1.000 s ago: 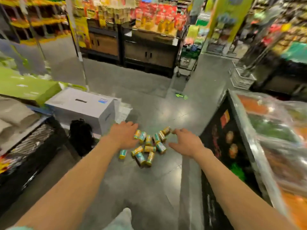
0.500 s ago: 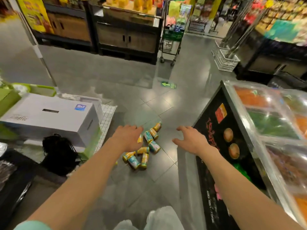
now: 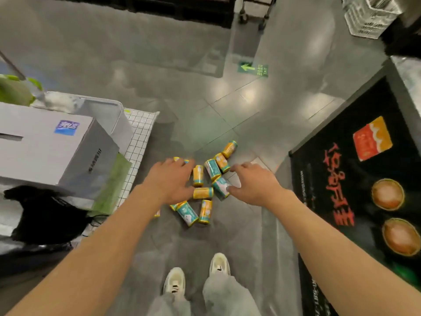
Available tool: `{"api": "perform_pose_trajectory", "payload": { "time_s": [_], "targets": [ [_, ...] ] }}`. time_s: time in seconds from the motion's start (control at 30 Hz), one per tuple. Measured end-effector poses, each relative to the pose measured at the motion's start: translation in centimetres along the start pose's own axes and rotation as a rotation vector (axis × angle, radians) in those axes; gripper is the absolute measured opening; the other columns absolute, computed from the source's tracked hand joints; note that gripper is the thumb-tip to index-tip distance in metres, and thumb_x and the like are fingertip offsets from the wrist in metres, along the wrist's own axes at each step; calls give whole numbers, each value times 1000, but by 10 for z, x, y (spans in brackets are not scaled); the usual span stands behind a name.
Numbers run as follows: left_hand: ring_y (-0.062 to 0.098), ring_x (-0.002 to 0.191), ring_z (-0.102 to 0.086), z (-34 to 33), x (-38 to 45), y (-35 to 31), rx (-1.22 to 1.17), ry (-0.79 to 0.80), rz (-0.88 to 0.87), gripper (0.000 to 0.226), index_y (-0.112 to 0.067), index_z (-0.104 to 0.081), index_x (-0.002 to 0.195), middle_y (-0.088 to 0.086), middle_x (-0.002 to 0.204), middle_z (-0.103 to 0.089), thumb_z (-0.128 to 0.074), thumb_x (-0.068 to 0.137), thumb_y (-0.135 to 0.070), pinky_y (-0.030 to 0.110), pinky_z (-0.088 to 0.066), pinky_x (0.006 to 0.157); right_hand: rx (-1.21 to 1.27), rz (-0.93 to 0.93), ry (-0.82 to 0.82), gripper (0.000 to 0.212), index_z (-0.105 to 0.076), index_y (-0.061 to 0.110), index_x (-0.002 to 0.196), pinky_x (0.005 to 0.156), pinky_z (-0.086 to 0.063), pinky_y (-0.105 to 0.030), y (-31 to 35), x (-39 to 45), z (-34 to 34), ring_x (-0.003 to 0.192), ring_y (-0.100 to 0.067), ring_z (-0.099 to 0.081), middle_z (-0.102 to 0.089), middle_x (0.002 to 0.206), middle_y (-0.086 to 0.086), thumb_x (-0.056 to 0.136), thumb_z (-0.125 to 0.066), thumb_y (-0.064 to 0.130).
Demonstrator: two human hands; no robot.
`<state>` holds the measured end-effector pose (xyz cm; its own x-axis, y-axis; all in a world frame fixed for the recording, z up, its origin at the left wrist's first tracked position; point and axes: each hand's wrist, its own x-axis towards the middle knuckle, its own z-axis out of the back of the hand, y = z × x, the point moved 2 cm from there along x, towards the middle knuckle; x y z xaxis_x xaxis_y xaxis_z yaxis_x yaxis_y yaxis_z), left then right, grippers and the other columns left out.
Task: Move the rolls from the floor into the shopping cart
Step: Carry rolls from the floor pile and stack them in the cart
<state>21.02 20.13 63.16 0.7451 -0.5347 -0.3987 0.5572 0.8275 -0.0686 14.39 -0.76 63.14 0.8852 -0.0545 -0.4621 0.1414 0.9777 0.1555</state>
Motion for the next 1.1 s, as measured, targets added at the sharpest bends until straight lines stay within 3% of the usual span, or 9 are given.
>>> {"api": "perform_pose_trajectory", "payload": {
  "time_s": [0.13, 0.3, 0.47, 0.63, 0.83, 1.1],
  "targets": [
    [29, 130, -48, -78, 76, 30, 13, -13, 5, 62, -28, -37, 146, 1, 143, -51, -54, 90, -50, 42, -42, 101, -1, 20, 14, 59, -48, 26, 144, 96, -47, -42, -11, 87, -74, 128, -33, -54, -54, 139, -8, 93, -56, 55],
    [32, 125, -51, -217, 145, 54, 25, 44, -23, 59, -23, -44, 138, 4, 134, -55, -55, 89, -53, 46, -45, 98, -24, 17, 56, 63, -50, 25, 140, 99, -49, -46, -25, 171, -192, 127, -35, -54, -53, 140, -9, 88, -60, 58],
    [30, 127, -51, -368, 205, 74, 64, 105, -64, 62, -24, -42, 141, 2, 137, -53, -56, 88, -52, 44, -45, 97, -30, 42, 33, 63, -50, 27, 139, 94, -48, -43, -41, 245, -318, 125, -34, -55, -55, 136, -7, 86, -61, 60],
    [31, 125, -53, -476, 254, 85, 91, 113, -96, 61, -24, -42, 139, 4, 134, -55, -58, 86, -50, 45, -46, 96, -66, 78, 29, 63, -48, 28, 141, 90, -47, -43, -54, 301, -428, 125, -32, -55, -56, 133, -6, 87, -61, 58],
    [31, 125, -52, -539, 294, 93, 117, 47, -143, 62, -25, -41, 142, 5, 135, -55, -58, 87, -50, 45, -46, 96, 43, -28, 70, 73, -46, 26, 141, 96, -50, -49, -68, 343, -507, 118, -34, -57, -59, 124, -11, 80, -60, 63],
    [27, 129, -48, -561, 301, 101, 196, 53, -213, 65, -28, -35, 146, 2, 137, -52, -56, 89, -51, 45, -45, 100, 222, -178, 130, 73, -47, 20, 131, 93, -55, -49, -66, 362, -546, 110, -34, -62, -61, 126, -11, 75, -65, 65]
  ]
}}
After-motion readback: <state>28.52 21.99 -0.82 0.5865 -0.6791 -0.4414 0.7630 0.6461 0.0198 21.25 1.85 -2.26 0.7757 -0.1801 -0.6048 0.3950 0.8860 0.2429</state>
